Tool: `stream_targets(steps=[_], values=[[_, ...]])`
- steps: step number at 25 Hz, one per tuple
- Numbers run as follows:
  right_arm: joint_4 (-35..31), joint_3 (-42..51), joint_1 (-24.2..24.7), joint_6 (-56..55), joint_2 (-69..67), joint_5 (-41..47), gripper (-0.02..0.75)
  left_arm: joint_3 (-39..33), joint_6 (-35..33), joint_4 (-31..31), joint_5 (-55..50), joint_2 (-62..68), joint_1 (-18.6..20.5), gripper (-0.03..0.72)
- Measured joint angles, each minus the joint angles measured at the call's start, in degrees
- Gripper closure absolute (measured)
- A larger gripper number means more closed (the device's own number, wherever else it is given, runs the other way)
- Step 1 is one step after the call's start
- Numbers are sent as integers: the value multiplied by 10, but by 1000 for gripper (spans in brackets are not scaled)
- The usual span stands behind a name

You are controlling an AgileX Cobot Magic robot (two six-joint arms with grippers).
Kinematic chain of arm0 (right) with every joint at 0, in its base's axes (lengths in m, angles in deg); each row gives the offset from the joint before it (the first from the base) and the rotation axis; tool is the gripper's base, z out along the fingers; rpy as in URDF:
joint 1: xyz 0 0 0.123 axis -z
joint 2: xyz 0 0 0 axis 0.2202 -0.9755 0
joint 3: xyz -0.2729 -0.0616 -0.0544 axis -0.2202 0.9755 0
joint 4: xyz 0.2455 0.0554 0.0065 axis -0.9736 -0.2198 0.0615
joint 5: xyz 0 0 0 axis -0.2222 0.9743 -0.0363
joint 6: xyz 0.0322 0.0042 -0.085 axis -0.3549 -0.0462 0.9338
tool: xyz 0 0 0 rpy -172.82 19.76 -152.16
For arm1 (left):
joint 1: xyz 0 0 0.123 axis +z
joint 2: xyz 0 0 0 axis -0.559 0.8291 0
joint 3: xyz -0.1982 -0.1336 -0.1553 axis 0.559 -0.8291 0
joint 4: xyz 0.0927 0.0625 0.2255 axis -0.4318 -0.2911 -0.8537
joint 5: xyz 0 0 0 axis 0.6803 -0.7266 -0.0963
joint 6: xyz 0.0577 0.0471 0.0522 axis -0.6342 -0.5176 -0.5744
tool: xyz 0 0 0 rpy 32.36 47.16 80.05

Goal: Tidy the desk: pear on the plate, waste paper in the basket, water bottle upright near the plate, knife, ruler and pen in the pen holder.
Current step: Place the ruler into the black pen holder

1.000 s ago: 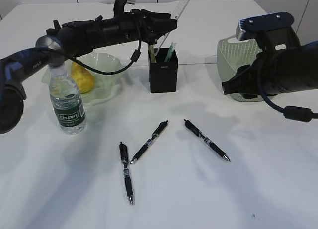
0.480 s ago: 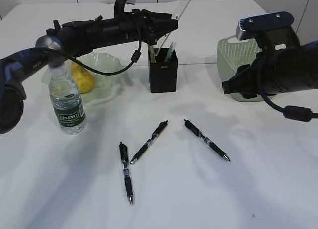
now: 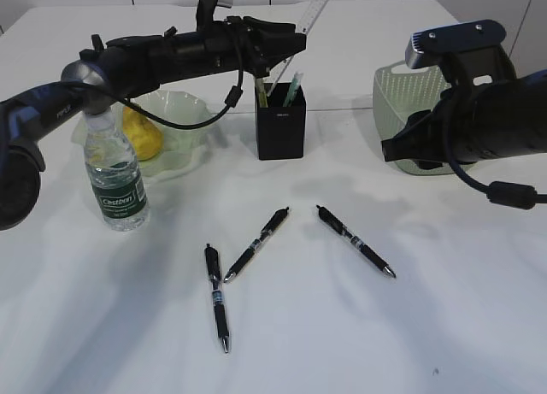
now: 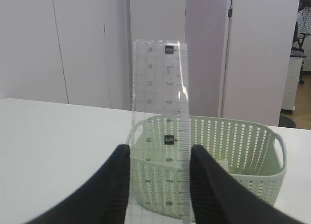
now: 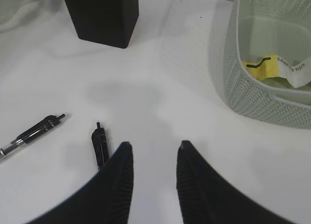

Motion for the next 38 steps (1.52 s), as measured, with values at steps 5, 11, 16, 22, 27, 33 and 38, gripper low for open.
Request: stream_targets(steps=[5, 11, 16, 22, 27, 33, 38], values=[[0, 0, 0, -1, 0, -1, 477, 0, 0, 0, 0, 0, 0, 423], [0, 0, 0, -1, 0, -1, 477, 0, 0, 0, 1, 0, 0, 422], [0, 0, 0, -1, 0, -1, 477, 0, 0, 0, 1, 0, 0, 420], [0, 0, 0, -1, 0, -1, 477, 0, 0, 0, 6, 0, 0, 407], [0, 0, 0, -2, 0, -1, 477, 0, 0, 1, 13, 0, 0, 389], [0, 0, 0, -2, 0, -1, 477, 0, 0, 1, 14, 0, 0, 381], [0, 0, 0, -2, 0, -2, 477, 0, 0, 6, 14, 0, 0, 381]])
